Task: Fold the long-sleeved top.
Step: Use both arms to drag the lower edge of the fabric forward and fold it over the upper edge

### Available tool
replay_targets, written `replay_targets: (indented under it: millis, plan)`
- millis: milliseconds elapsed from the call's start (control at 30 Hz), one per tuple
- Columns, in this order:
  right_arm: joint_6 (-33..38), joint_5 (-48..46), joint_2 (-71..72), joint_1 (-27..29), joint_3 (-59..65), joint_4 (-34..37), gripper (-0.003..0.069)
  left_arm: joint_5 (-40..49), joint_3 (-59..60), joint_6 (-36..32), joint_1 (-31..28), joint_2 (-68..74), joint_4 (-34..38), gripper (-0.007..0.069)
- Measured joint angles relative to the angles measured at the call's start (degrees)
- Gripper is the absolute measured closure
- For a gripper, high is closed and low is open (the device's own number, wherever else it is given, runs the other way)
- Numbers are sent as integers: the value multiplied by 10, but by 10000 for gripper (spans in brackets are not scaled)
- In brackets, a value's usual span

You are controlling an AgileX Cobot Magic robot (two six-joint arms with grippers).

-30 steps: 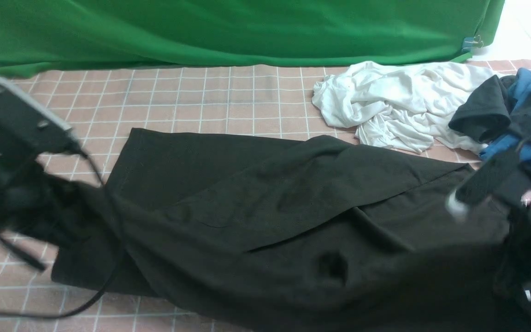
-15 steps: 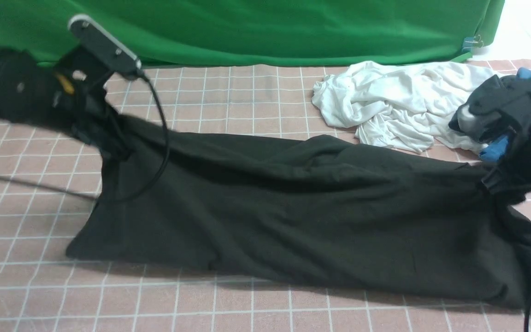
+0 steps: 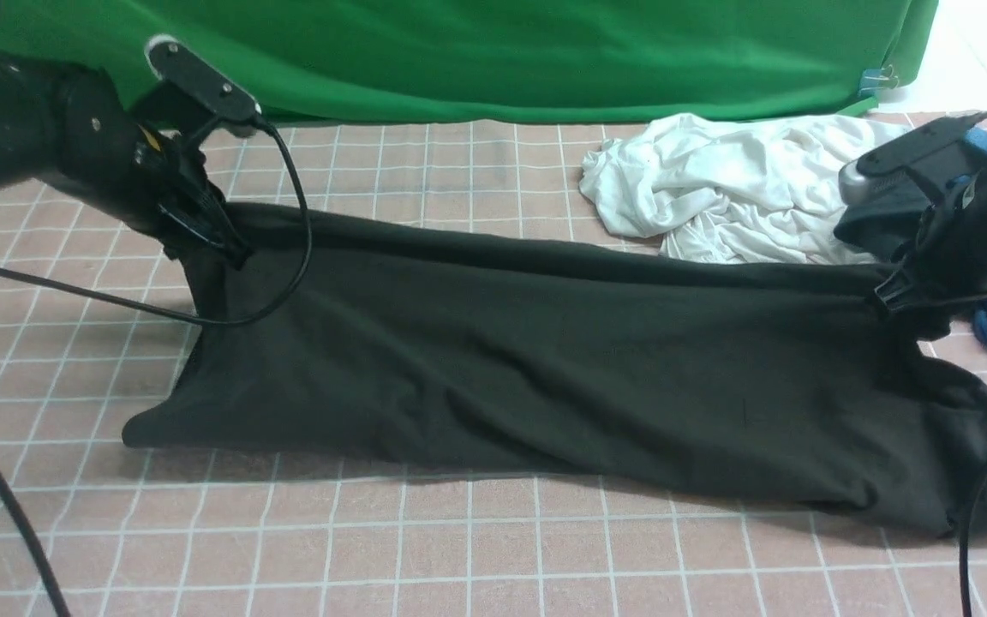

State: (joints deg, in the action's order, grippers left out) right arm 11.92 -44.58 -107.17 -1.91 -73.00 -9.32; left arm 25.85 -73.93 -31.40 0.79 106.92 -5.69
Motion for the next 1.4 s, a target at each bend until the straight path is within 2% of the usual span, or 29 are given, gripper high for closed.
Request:
replay_targets:
  millis: [133,233,300,400,433,467,533,600,667,733,867,933,1033,1100,1167,1200,1267,1333,1400]
  plan:
    - [1,12,-9,0,0,0,599,-46,0,0,0,15,0,587]
    - [-3,16,-10,0,0,-2,554,-72,0,0,-1,15,0,587]
    - [-14,16,-10,1,0,-9,470,-90,0,0,-2,15,0,582]
    - [-62,16,-8,2,0,-50,249,-114,0,0,-3,15,0,554]
    - [-68,16,-8,2,0,-53,236,-116,0,0,-4,15,0,551]
    - [-89,10,-3,2,0,-74,161,-131,0,0,-4,15,0,519]
    - [-104,-2,12,2,0,-89,116,-144,0,0,-4,15,0,475]
    - [-116,-15,35,2,0,-95,122,-160,0,0,-4,15,0,395]
    - [-124,-32,72,2,0,-90,168,-170,0,0,-4,15,0,305]
    - [-123,-44,110,2,1,-63,244,-175,0,0,-4,15,0,224]
    - [-95,-49,175,2,13,6,371,-176,0,2,-4,15,35,120]
    - [-70,-49,200,2,25,52,418,-161,0,2,-4,13,70,105]
    - [-39,-46,230,2,54,114,462,-118,0,2,-4,-1,121,150]
    - [-14,-40,240,0,77,165,477,-81,0,2,-2,-16,166,255]
    - [6,-28,243,-10,106,206,483,-46,0,2,4,-36,197,388]
    - [14,-21,243,-23,123,219,484,-19,0,2,15,-50,208,482]
    - [16,-4,241,-41,141,231,485,17,-2,2,30,-65,215,559]
    - [19,25,233,-82,171,241,486,97,-5,2,60,-76,234,601]
    - [22,65,219,-116,189,245,486,155,-3,0,93,-75,255,607]
